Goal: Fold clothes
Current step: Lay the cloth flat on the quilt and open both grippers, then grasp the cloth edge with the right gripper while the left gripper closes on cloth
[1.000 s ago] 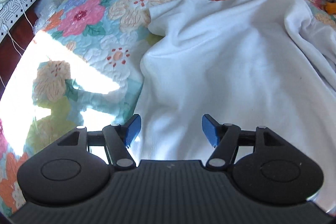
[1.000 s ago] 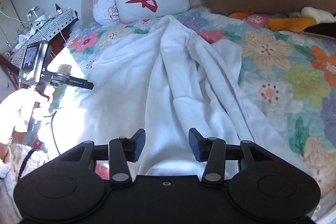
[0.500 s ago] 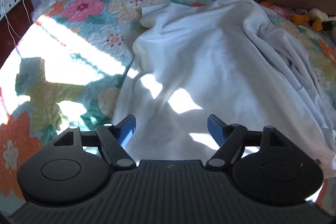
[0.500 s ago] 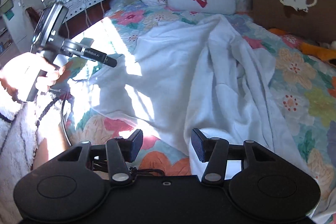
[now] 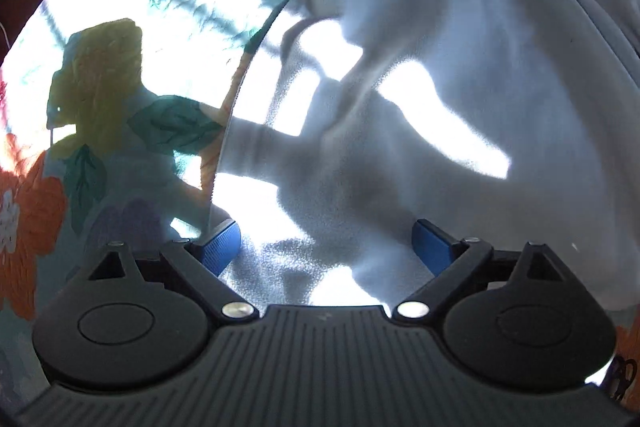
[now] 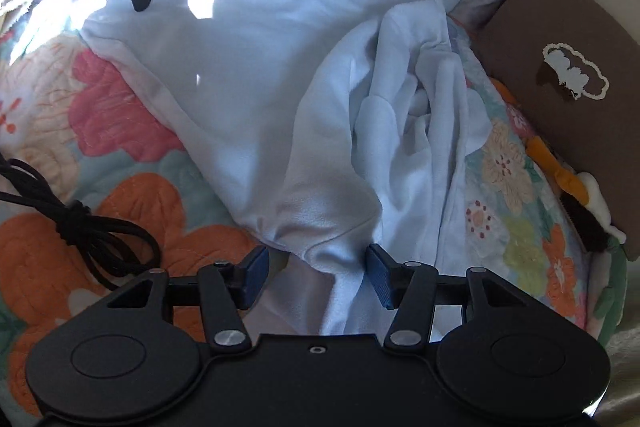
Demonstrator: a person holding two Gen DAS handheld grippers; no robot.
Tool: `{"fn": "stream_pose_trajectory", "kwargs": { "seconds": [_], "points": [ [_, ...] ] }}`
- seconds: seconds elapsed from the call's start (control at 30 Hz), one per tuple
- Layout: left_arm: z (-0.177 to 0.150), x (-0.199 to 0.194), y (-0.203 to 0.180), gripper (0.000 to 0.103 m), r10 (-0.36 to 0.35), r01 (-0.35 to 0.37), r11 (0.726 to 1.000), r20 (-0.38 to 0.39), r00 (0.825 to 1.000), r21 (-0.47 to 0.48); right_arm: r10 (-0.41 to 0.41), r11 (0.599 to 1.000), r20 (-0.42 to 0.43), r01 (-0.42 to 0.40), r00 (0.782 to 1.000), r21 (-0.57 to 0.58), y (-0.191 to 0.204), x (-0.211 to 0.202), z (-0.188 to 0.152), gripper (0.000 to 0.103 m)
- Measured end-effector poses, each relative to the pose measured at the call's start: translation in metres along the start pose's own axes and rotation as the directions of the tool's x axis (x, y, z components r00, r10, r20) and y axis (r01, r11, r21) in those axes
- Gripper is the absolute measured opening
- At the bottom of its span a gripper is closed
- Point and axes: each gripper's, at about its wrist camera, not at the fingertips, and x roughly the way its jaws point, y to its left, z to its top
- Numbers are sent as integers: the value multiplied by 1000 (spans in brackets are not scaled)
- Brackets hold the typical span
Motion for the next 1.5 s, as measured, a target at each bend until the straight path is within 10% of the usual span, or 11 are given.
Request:
{"fn": "stream_pose_trajectory", "kwargs": {
  "seconds": [0.1,0.3,0.43,0.57,0.67,0.8,1.2,1.27,1.33,1.5],
  "points": [
    [-4,-15,-9,3,-43,37,997,91,995,65,-23,999,-3,23,1000,47,-11,2,3,21],
    [-9,-50,14,3,-12,22,999,262,965,-35,51,918,110,-90,993,387,-72,-17,-2,8],
    [-9,-67,31,0,297,-273,955,337,893,-118,170,768,189,-250,967,590,-104,-19,-20,8],
    [-6,-57,43,0,152,-127,986,280,948,-107,234,711,173,-290,957,640,-101,-6,-29,8],
    [-9,-47,17,5,98,-104,994,256,962,11,244,698,183,-304,952,649,-99,-3,-27,8],
    [-12,-29,-5,70,-1,-6,999,159,987,44,221,711,196,-295,955,639,-99,-5,-22,8],
    [-7,14,-7,102,90,-88,995,-34,995,50,134,722,197,-232,971,652,-108,-11,-24,8],
    [-8,8,-12,74,46,-46,996,4,999,80,134,732,192,-228,972,642,-105,-10,-23,8],
    [-10,-1,-15,8,-24,20,995,41,999,103,137,735,190,-228,972,639,-100,-10,-23,9],
    [-12,-20,-6,5,-12,5,999,148,989,43,183,719,161,-244,970,651,-94,-6,-25,34]
  ]
}}
